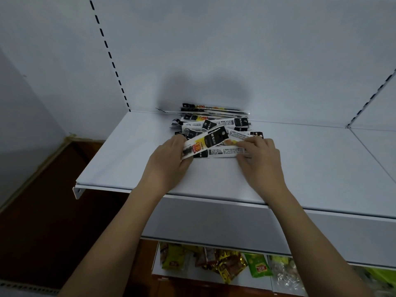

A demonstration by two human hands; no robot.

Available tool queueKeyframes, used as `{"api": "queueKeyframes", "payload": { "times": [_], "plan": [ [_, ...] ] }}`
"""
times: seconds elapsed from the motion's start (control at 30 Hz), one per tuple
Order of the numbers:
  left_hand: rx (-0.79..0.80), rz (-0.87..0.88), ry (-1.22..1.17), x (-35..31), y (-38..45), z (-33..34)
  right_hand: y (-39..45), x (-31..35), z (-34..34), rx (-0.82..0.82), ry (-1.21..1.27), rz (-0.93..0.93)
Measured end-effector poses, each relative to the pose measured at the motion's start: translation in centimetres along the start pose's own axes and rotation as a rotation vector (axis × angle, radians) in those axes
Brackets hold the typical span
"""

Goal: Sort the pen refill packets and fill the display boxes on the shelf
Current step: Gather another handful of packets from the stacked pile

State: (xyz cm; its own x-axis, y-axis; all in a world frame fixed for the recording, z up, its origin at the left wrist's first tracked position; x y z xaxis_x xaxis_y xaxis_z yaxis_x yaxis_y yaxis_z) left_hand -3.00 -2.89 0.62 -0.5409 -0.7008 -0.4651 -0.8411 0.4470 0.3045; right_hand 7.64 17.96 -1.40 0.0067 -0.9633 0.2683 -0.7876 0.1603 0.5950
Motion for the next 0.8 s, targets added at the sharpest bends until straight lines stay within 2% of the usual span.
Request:
{"api": "queueKeyframes", "payload": {
  "times": [0.2,0.3,0.37,0.43,0.6,0.67,0.8],
  "plan": [
    [0.072,0.018,0.131,-0.4,-0.6,-0.4,-0.1,0.4,-0.3,-0.049,-0.043,-0.026],
    [-0.001,0.183,0.052,-0.5,-0.8,-0.6,0.0,0.8,-0.6,-0.100,-0.008,-0.068],
    [-0.104,0.319,0.078,-0.4,-0.7,-0.4,0.0,1.1,-0.7,-0.078,0.077,-0.116],
    [-0.159,0.370,0.104,-0.2,-0.6,-0.3,0.1,1.4,-0.7,-0.029,0.166,-0.207],
    [-0.131,0.448,0.179,-0.1,-0.3,0.4,0.3,1.7,-0.4,0.020,0.294,-0.353],
    [-0.128,0.463,0.196,-0.1,-0.2,0.6,0.2,1.8,-0.5,0.061,0.391,-0.311],
    [-0.071,0.461,0.269,-0.7,-0.1,1.1,0.6,2.2,-1.3,0.152,0.680,-0.008]
  ]
}}
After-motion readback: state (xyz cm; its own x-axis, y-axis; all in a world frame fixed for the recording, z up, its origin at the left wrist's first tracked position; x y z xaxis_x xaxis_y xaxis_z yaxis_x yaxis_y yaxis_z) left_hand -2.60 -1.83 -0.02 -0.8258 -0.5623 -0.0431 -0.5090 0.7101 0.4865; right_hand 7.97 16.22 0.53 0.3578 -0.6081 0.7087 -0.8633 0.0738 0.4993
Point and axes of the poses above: each hand's wrist, its own y-axis towards the middle knuckle, its own z-axis out of the palm, x = y × z, the point moved 2 cm from there along y, towards the middle knuckle, and after that the axes turned 11 degrees about -z, right-handed, at the moved point
